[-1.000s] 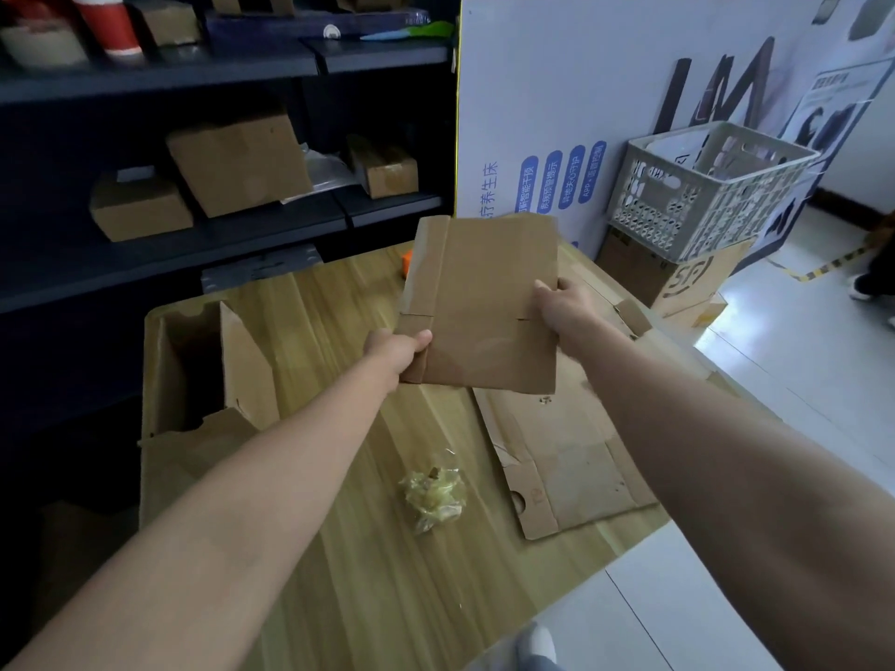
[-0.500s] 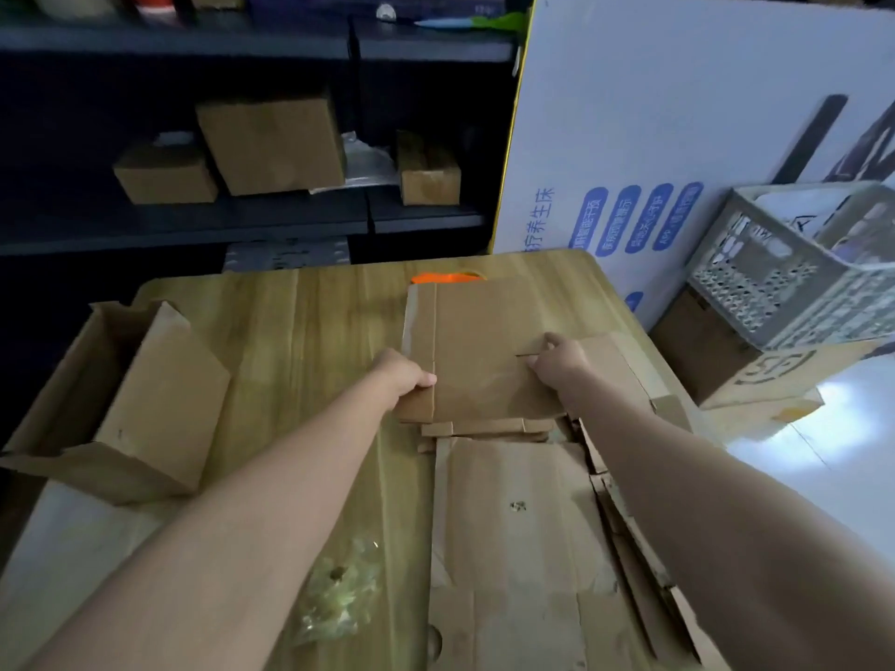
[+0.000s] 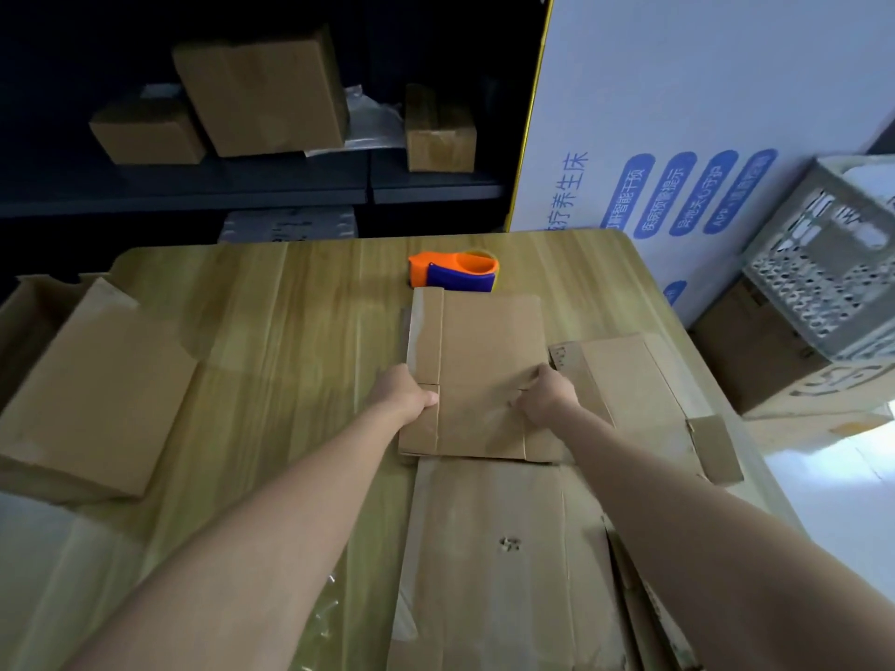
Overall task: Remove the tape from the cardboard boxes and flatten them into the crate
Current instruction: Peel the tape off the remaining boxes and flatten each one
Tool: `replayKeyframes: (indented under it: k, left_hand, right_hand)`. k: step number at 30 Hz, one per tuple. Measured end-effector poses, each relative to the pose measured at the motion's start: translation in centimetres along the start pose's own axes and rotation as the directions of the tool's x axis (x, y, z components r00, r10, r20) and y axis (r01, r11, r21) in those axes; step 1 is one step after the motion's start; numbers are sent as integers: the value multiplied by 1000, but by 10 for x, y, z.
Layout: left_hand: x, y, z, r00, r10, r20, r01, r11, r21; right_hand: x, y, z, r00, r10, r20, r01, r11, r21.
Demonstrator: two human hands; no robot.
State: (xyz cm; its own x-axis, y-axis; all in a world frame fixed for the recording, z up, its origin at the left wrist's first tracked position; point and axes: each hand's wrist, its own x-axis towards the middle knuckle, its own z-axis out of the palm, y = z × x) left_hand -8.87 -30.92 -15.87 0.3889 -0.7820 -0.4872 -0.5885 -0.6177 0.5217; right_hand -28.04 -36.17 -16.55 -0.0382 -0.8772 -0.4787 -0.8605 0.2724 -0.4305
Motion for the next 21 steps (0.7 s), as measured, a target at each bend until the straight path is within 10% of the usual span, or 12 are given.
replayKeyframes:
  k: [17,21]
  left_hand:
    - [8,1,2,996,34,-84,-22,989,147]
    - [-6,-7,-15,968,223,-112,-197,959,204]
  right_hand:
    - [1,-11,6,996,-28,-83,8,972,-235]
    - [-28,-17,3,946,-262,-189,145,868,-475]
